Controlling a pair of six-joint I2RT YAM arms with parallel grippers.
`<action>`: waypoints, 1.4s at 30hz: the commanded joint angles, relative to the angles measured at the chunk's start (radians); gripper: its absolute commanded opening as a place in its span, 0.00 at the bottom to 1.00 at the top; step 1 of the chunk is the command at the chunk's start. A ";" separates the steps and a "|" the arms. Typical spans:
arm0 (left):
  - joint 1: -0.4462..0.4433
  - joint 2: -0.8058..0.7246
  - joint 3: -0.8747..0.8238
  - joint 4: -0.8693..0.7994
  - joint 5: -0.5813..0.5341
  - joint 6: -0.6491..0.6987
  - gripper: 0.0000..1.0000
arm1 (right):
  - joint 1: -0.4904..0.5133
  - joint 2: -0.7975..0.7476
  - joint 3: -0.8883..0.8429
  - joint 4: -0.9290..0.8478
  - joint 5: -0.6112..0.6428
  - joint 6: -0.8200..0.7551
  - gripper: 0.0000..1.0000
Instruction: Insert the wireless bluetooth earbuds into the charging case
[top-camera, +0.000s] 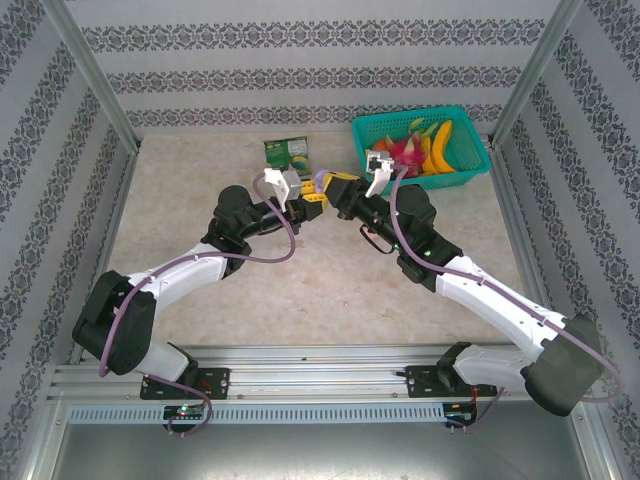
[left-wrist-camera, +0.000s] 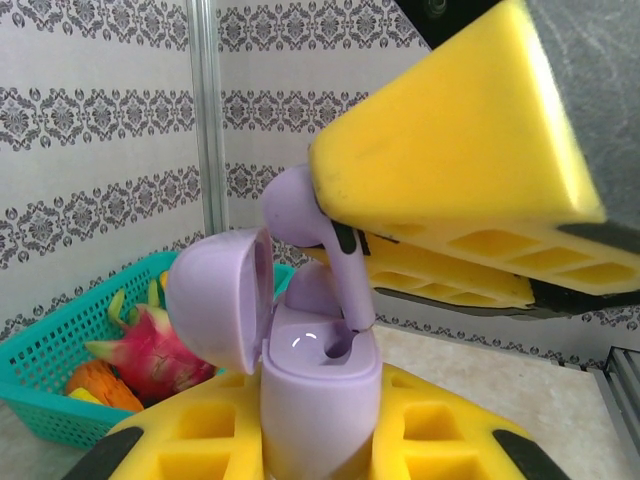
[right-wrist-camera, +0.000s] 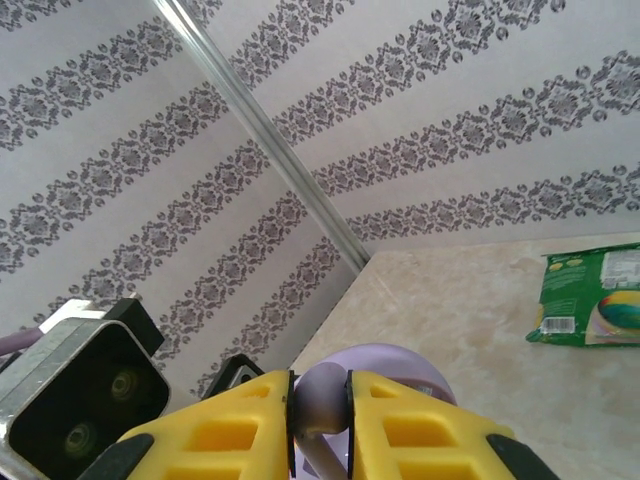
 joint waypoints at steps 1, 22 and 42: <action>-0.018 -0.037 0.041 0.076 -0.010 -0.023 0.00 | 0.018 0.004 -0.039 -0.016 0.046 -0.054 0.20; -0.024 -0.041 0.041 0.073 -0.110 -0.030 0.00 | 0.037 -0.013 -0.100 -0.019 0.065 -0.020 0.22; -0.024 -0.015 0.014 0.081 -0.122 -0.024 0.00 | 0.007 -0.111 -0.061 -0.083 0.047 0.036 0.66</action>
